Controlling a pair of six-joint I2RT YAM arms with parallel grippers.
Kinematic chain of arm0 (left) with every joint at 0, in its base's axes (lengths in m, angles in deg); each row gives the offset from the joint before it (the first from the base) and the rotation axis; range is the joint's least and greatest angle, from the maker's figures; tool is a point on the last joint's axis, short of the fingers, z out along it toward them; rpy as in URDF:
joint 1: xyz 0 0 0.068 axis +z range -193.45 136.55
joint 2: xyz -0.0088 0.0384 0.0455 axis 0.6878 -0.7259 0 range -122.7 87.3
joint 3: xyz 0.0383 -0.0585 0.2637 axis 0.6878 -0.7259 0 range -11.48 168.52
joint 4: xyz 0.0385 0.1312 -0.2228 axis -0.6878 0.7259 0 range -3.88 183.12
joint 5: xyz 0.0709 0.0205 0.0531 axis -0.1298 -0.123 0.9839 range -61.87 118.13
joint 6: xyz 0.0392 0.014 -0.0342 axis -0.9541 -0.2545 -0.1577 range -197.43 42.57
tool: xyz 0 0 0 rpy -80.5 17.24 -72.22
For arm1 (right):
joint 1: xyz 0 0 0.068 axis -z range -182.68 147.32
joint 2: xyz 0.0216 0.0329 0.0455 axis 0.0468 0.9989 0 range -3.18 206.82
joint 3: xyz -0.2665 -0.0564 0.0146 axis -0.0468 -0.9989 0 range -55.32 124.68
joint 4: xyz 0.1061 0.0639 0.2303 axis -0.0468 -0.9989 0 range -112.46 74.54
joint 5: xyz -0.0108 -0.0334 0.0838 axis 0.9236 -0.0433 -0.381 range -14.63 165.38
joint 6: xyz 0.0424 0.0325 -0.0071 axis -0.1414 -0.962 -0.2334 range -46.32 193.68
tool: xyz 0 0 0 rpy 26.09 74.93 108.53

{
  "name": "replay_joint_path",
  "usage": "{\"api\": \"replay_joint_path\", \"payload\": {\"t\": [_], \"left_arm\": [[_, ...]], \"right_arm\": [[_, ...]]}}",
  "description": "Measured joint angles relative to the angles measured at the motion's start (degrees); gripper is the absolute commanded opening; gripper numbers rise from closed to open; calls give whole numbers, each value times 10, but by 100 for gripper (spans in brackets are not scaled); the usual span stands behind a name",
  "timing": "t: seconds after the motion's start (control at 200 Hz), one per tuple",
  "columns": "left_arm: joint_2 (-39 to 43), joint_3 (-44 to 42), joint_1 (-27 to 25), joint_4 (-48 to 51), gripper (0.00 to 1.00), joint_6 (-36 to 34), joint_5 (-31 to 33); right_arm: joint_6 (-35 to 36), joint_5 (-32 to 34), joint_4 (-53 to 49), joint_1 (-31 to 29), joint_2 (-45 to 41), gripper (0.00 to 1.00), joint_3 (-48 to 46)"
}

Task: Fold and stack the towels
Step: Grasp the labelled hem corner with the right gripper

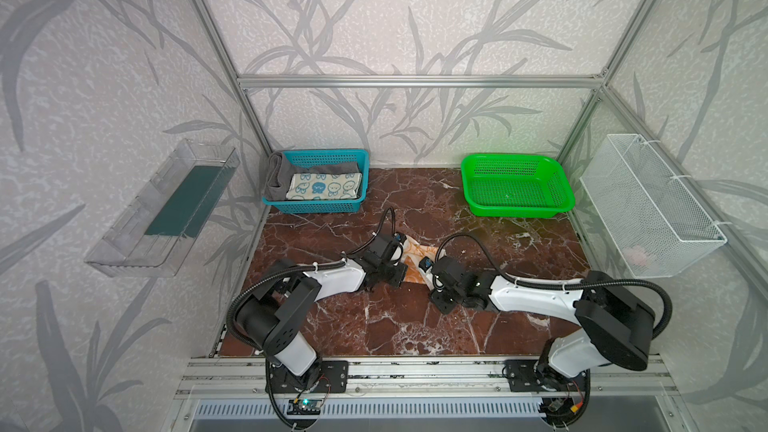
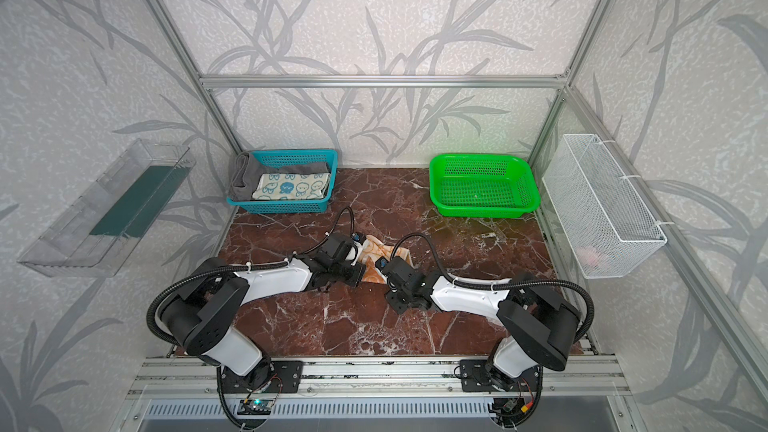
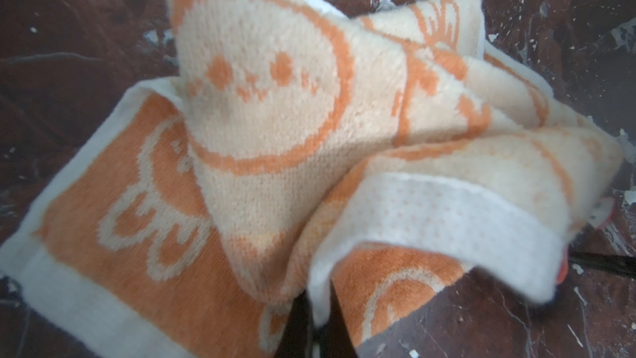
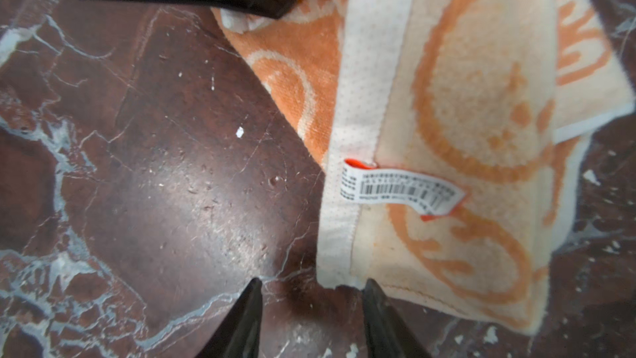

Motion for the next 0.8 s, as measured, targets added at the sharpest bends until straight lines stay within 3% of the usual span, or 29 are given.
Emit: {"api": "replay_joint_path", "payload": {"t": [0.15, 0.3, 0.585, 0.8], "left_arm": [[-1, 0, 1, -1, 0, 0, 0], [-3, 0, 3, -5, 0, 0, -4], [-5, 0, 3, -8, 0, 0, -10], [-5, 0, 3, -8, 0, 0, -10]], "right_arm": [[-38, 26, 2, -5, 18, 46, 1], [-70, 52, -3, -6, 32, 36, 13], [-93, 73, -9, -6, 63, 36, 46], [-112, 87, -5, -6, 72, 9, 51]]}}
